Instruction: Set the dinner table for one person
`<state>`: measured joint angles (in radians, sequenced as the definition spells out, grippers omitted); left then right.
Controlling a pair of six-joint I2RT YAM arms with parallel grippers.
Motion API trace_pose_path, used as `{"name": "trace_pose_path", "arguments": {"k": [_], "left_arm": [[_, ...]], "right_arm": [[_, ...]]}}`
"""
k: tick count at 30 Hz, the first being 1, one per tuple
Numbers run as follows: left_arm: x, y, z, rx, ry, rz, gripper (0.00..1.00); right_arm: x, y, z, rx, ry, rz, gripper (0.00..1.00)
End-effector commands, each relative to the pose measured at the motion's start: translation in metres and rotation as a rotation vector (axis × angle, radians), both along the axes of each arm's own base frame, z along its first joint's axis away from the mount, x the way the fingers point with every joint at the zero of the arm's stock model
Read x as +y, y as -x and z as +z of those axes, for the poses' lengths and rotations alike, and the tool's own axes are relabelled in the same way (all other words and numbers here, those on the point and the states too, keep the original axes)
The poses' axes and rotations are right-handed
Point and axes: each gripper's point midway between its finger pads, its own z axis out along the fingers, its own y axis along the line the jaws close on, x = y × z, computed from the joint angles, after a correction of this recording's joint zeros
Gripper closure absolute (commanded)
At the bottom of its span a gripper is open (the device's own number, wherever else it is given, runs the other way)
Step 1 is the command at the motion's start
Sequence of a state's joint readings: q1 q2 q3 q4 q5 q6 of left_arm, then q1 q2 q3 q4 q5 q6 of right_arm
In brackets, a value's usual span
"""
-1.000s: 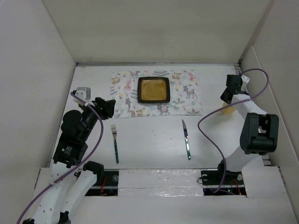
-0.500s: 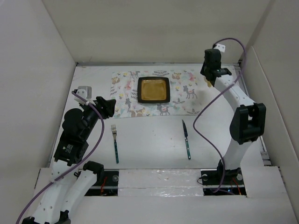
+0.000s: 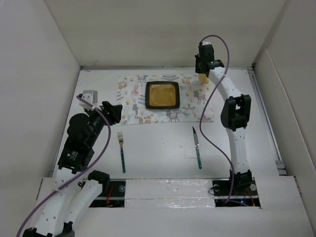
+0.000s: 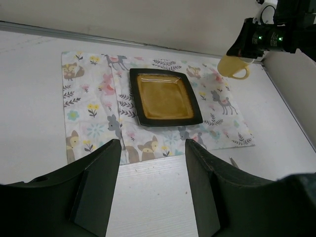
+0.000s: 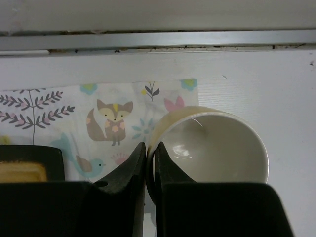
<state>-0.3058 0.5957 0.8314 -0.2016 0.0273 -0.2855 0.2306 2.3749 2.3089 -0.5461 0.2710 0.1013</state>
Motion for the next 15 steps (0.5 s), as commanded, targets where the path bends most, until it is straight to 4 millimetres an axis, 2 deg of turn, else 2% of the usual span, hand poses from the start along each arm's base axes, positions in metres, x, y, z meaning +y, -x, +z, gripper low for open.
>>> {"name": "trace_pose_path", "arguments": {"k": [1,4,12,13,15], "left_arm": [[0.004,-0.004,0.010,-0.034,-0.002,0.019,0.49],[0.003,-0.004,0.011,-0.037,-0.002,0.014,0.49],[0.003,-0.005,0.008,-0.026,-0.007,0.020,0.49],[0.003,-0.005,0.008,-0.024,-0.007,0.017,0.49],[0.003,-0.005,0.009,-0.031,-0.005,0.019,0.49]], "right_arm": [[0.005,-0.013,0.071,-0.151,-0.016,0.055,1.00],[0.017,-0.013,0.057,-0.129,-0.034,0.089,1.00],[0.024,-0.022,0.016,-0.076,-0.051,0.097,1.00],[0.024,-0.023,0.006,-0.058,-0.050,0.094,1.00],[0.026,-0.025,0.005,-0.059,-0.056,0.098,1.00]]}}
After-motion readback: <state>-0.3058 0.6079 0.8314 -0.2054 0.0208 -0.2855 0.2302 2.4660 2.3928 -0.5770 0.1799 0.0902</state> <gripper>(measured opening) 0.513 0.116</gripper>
